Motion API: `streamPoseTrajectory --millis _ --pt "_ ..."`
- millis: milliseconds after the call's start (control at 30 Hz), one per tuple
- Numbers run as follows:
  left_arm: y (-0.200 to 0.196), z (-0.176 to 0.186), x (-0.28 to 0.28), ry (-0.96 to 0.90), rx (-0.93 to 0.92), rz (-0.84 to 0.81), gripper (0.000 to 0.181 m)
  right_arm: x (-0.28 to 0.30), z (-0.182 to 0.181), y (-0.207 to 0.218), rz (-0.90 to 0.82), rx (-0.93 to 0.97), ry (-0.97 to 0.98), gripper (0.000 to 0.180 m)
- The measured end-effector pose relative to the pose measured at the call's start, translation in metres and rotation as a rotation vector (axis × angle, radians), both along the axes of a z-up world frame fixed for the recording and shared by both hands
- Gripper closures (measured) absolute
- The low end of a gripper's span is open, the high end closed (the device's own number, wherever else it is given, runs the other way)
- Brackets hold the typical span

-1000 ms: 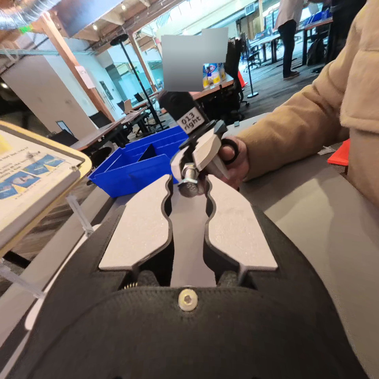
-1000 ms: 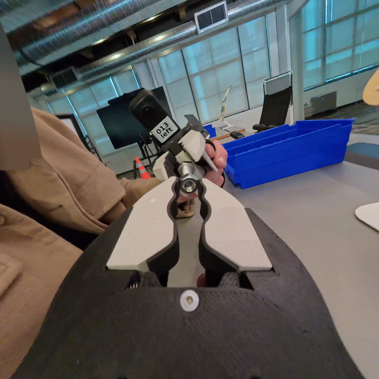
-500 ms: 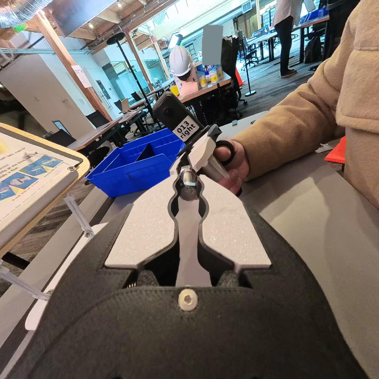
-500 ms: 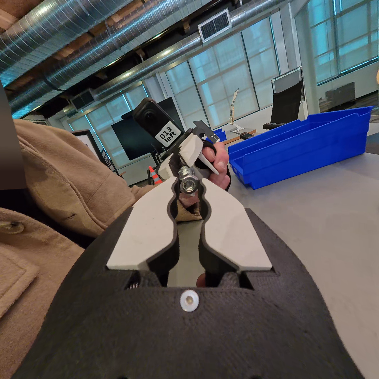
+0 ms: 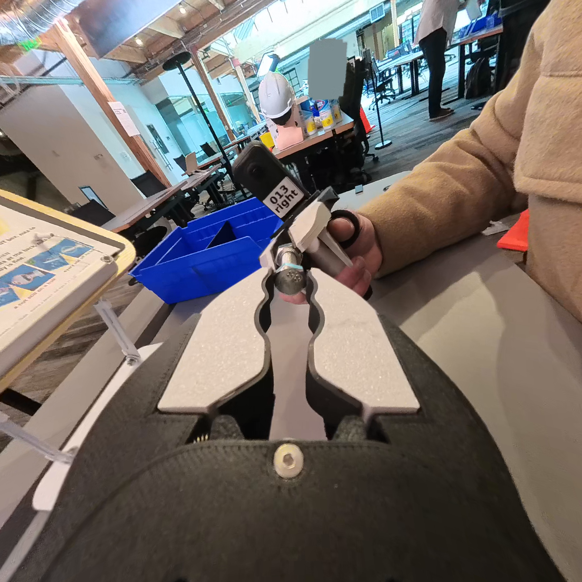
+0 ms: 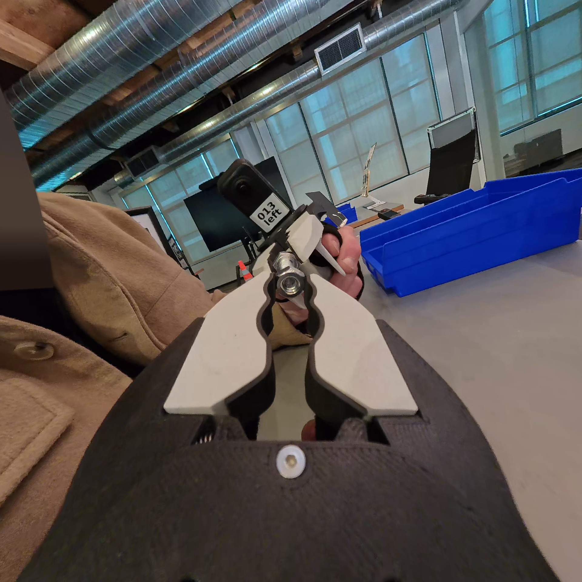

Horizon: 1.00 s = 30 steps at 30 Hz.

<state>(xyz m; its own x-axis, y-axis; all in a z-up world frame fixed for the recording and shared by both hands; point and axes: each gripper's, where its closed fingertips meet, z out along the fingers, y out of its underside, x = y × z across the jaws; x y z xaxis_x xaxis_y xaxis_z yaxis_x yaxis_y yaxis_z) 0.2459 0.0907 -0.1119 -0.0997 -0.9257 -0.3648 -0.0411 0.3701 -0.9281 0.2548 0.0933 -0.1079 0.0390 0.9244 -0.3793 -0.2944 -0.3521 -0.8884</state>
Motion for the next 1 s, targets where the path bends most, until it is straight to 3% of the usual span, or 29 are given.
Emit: streamPoseTrajectory --millis 133,400,600,833,1000 --pt "0.000 0.000 -0.001 0.031 -0.173 -0.054 0.163 -0.001 0.000 -0.001 -0.074 0.127 -0.069 0.162" --pt "-0.002 -0.002 -0.003 -0.010 -0.855 -0.383 0.164 -0.004 -0.001 -0.005 -0.352 0.699 -0.440 0.162" --pt "-0.006 -0.005 -0.005 -0.018 -1.042 -0.516 0.164 -0.006 -0.006 -0.011 -0.516 1.182 -0.770 0.162" --pt "-0.008 0.002 -0.003 -0.070 -0.925 -0.499 0.161 -0.005 0.002 -0.011 -0.449 0.933 -0.576 0.162" --pt "-0.002 0.004 -0.002 -0.093 -0.761 -0.389 0.141 -0.002 0.006 -0.008 -0.380 0.702 -0.414 0.162"
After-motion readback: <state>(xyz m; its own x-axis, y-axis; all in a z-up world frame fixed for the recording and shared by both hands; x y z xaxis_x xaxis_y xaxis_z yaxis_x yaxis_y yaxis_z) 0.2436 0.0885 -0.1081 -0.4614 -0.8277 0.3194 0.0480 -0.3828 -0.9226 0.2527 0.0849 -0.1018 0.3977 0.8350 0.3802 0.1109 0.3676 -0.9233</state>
